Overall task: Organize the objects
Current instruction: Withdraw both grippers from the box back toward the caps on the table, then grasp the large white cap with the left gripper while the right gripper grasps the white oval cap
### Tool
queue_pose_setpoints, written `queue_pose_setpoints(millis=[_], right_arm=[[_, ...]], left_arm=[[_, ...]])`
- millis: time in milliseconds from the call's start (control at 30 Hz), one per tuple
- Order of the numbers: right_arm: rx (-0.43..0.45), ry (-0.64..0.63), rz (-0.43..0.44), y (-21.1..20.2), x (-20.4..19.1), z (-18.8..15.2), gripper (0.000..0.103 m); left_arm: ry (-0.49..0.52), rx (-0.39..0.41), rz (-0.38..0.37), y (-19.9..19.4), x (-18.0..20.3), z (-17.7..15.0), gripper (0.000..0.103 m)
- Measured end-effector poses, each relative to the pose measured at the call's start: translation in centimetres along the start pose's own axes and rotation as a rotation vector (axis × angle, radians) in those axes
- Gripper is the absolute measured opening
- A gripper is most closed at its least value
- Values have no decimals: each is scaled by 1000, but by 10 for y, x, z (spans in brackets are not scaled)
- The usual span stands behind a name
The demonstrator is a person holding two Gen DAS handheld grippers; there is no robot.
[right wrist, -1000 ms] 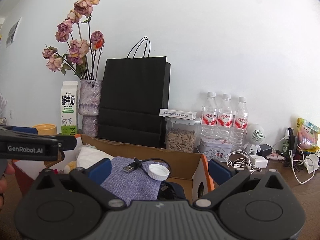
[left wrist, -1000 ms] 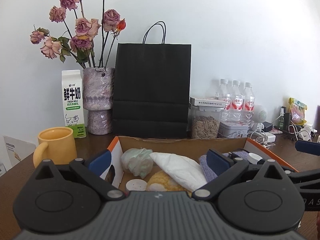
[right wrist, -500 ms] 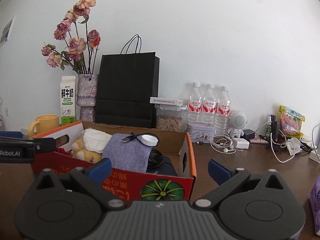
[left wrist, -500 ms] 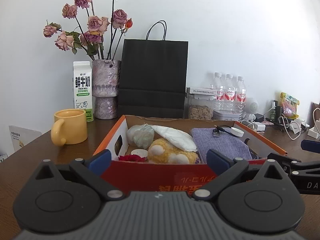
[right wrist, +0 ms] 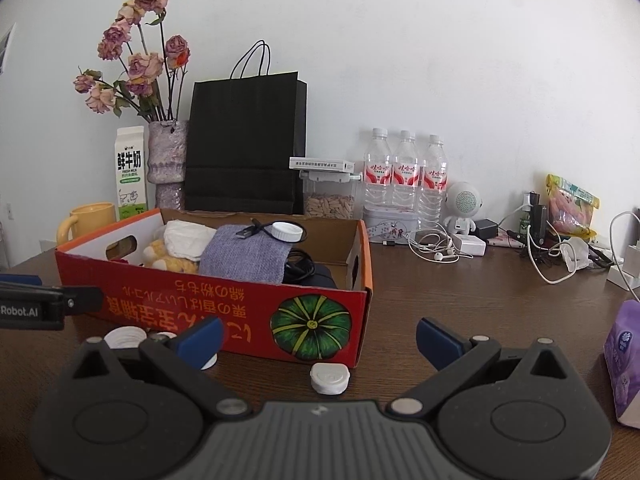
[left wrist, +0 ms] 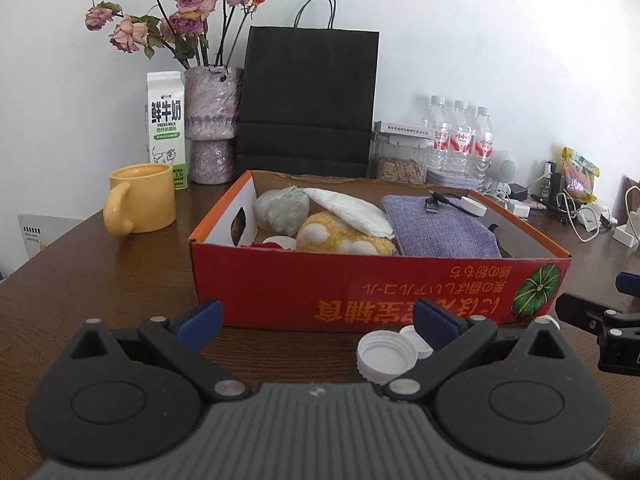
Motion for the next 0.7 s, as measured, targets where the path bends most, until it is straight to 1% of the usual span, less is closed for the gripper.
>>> queue_pose_setpoints(millis=[133,300,433,500,600,667,700], right_arm=[[-26,16,-7,3,3,-3,103],[-63,26,-10,9,5,-7,103],[-83,28,-12,12,5,-9,103],[-90,32,-13,13,6,-10,103],[-100,34,-14,14,6,-11,103],[-109,36,-13,15,6,-12,103],[-114,37,-12,16,6,-13,103]], left_arm=[[40,-61,-28,5,11,-10,103],[50,-126,-37,14,14,-18,103],[48,-200,-42,25,17,-26,95],[45,-222,-46,29,18,-29,94],[53,-252,-41,34,22,-32,96],[63,-267,-31,37,23,-33,103],[67,-273,-22,39,23,-34,103]])
Point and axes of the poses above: each gripper's, at about its wrist camera, not at the fingertips, and y roughly the way its jaws point, x to its right, z to its top, the point moved 9 cm from there along y, roughly the way its jaws point, and after that the axes turned 4 degrees about -z, right-handed, at the moved point
